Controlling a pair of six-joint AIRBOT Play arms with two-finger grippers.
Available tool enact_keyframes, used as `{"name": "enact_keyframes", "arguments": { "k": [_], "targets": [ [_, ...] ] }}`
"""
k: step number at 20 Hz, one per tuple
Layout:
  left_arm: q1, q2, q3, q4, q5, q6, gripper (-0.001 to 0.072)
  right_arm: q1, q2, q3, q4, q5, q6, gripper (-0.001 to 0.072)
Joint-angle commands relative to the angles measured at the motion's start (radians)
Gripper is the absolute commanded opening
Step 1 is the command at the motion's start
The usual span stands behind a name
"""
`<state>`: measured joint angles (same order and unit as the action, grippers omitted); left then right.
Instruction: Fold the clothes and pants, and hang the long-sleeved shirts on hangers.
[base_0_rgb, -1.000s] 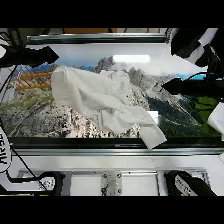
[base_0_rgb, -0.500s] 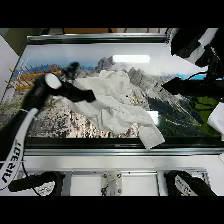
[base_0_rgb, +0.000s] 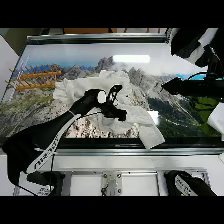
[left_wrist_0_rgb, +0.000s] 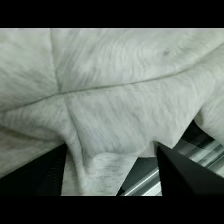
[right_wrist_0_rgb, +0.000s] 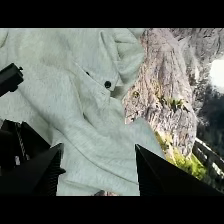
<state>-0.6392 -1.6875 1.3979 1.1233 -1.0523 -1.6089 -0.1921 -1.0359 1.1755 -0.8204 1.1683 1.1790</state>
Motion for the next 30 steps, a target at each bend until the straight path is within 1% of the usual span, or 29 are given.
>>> {"name": "enact_keyframes", "arguments": {
  "k": [1, 2, 5, 6, 8, 9, 11, 13, 14, 16, 19, 22, 25, 29, 30],
  "targets": [
    [-0.022, -0.056, 0.045, 0.008, -0.024, -0.033, 0.0172, 0.001, -0.001, 0.0, 0.0, 0.014, -0.001, 0.0482],
    [-0.013, -0.06, 0.045, 0.012, -0.026, -0.027, 0.0021, 0.001, -0.001, 0.0, 0.0, 0.018, -0.001, 0.0482],
    [0.079, -0.003, 0.045, 0.018, -0.063, -0.005, 0.0022, 0.003, -0.001, 0.0, -0.021, 0.023, -0.001, 0.0481],
    [0.13, 0.05, 0.045, 0.057, -0.085, 0.006, 0.0021, 0.009, -0.002, 0.0, -0.057, 0.022, -0.001, 0.0481],
    [0.231, 0.166, 0.045, 0.199, -0.153, 0.005, 0.0021, 0.047, -0.006, 0.0, -0.175, 0.006, 0.0, 0.048],
    [0.28, 0.215, 0.045, 0.253, -0.196, 0.006, 0.0022, 0.075, -0.019, 0.0, -0.226, -0.021, 0.011, 0.048],
    [0.379, 0.292, 0.036, 0.299, -0.283, 0.026, 0.0021, 0.132, -0.073, 0.001, -0.277, -0.115, 0.096, 0.0481],
    [0.461, 0.367, -0.045, 0.296, -0.294, 0.03, 0.0022, 0.181, -0.166, 0.002, -0.275, -0.209, 0.135, 0.0481],
    [0.492, 0.399, -0.103, 0.295, -0.281, 0.03, 0.0022, 0.204, -0.222, 0.003, -0.267, -0.249, 0.134, 0.0484],
    [0.539, 0.451, -0.224, 0.288, -0.253, 0.029, 0.0022, 0.251, -0.358, 0.019, -0.225, -0.314, 0.133, 0.0677],
    [0.563, 0.483, -0.336, 0.288, -0.239, 0.029, 0.0022, 0.314, -0.573, 0.101, -0.163, -0.354, 0.13, 0.0678],
    [0.563, 0.483, -0.371, 0.288, -0.246, 0.029, 0.0022, 0.369, -0.741, 0.212, -0.079, -0.358, 0.13, 0.0678],
    [0.563, 0.483, -0.372, 0.288, -0.249, 0.03, 0.0021, 0.416, -0.848, 0.312, -0.075, -0.358, 0.13, 0.0677],
    [0.563, 0.483, -0.372, 0.288, -0.246, 0.03, 0.0022, 0.436, -0.909, 0.365, -0.072, -0.361, 0.131, 0.0668],
    [0.563, 0.483, -0.372, 0.288, -0.245, 0.03, 0.0022, 0.437, -0.912, 0.366, -0.072, -0.368, 0.131, 0.0603]
  ]
}}
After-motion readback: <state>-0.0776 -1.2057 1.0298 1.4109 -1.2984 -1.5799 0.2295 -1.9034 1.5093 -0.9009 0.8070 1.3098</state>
